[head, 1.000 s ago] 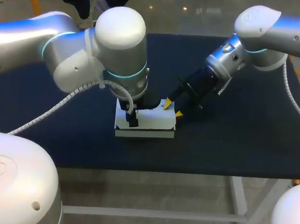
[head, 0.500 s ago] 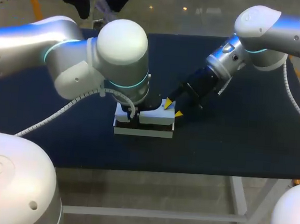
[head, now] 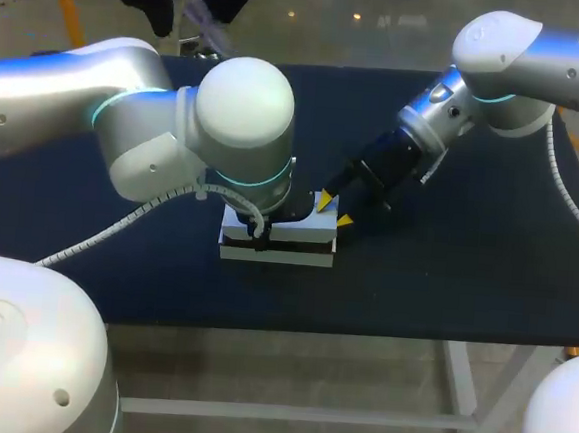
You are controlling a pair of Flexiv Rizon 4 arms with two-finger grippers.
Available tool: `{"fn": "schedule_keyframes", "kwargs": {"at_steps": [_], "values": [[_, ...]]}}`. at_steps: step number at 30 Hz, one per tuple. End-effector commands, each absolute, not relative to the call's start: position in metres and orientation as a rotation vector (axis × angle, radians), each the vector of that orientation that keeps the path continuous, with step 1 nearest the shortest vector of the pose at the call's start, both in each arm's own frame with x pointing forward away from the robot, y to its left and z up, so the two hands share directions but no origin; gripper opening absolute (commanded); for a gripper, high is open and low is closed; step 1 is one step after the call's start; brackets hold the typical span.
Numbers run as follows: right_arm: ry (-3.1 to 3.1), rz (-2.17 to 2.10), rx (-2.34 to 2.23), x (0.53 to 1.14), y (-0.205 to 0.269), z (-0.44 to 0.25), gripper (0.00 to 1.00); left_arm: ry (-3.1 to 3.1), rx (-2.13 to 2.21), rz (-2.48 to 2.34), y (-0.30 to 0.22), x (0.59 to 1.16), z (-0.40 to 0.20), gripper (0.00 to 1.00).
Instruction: Assemble the packaging by folding the flat box into shape, placing the metal phone stand inside, and closing the box properly
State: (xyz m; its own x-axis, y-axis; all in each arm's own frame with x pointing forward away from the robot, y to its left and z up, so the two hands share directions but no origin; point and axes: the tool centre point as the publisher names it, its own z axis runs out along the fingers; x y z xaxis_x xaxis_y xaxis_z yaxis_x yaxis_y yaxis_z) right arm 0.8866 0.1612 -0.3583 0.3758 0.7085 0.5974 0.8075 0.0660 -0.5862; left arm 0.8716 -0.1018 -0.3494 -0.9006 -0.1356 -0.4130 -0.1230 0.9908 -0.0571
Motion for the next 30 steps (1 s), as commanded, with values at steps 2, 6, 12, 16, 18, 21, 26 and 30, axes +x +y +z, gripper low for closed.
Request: {"fn": "schedule_keyframes", "kwargs": {"at_steps": [2,6,12,16,18,21,26,30], "values": [[-1.361,-0.129,-1.665,0.886,0.161,-0.358,0.39,2.688,-0.186,-0.027,-0.106,0.868,-0.352,0.44],[-1.363,-0.132,-1.664,0.886,0.161,-0.358,0.39,2.682,-0.187,-0.023,-0.106,0.867,-0.352,0.44],[-1.366,-0.146,-1.668,0.883,0.156,-0.355,0.4,2.678,-0.194,-0.018,-0.106,0.866,-0.355,0.43],[-1.367,-0.153,-1.67,0.881,0.154,-0.354,0.4,2.675,-0.203,-0.007,-0.106,0.866,-0.357,0.43],[-1.367,-0.155,-1.671,0.88,0.154,-0.354,0.4,2.675,-0.204,-0.007,-0.106,0.866,-0.358,0.43],[-1.366,-0.163,-1.672,0.879,0.151,-0.353,0.4,2.675,-0.205,-0.008,-0.106,0.865,-0.358,0.43],[-1.369,-0.197,-1.677,0.875,0.146,-0.347,0.39,2.676,-0.206,-0.009,-0.105,0.864,-0.358,0.43],[-1.378,-0.23,-1.684,0.871,0.144,-0.341,0.39,2.677,-0.205,-0.007,-0.105,0.863,-0.357,0.43]]}}
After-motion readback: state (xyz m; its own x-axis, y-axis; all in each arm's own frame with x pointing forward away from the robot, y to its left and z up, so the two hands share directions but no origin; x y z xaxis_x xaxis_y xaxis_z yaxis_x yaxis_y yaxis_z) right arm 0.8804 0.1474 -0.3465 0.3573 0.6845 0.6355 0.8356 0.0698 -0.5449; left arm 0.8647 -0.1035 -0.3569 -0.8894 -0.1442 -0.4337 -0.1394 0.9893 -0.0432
